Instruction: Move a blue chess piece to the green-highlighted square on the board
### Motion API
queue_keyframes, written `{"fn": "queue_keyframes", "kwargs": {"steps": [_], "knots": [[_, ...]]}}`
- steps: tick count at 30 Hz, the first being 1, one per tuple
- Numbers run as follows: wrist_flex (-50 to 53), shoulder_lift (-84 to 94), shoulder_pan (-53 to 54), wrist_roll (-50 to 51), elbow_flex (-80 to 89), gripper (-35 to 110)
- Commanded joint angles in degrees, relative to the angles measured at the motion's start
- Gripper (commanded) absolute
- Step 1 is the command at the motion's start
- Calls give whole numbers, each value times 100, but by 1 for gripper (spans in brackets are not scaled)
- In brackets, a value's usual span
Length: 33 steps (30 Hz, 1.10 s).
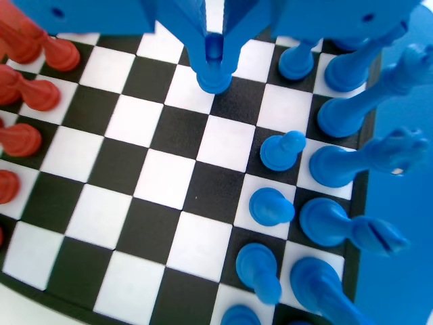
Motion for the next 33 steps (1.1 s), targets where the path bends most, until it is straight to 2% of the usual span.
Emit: {"fn": "queue_keyframes", "kwargs": {"steps": [1,27,33], "knots": [[-53,9,44,-44,-396,1],[-193,-237,9,-70,-686,1],[-193,-246,18,-70,-694,8]]}}
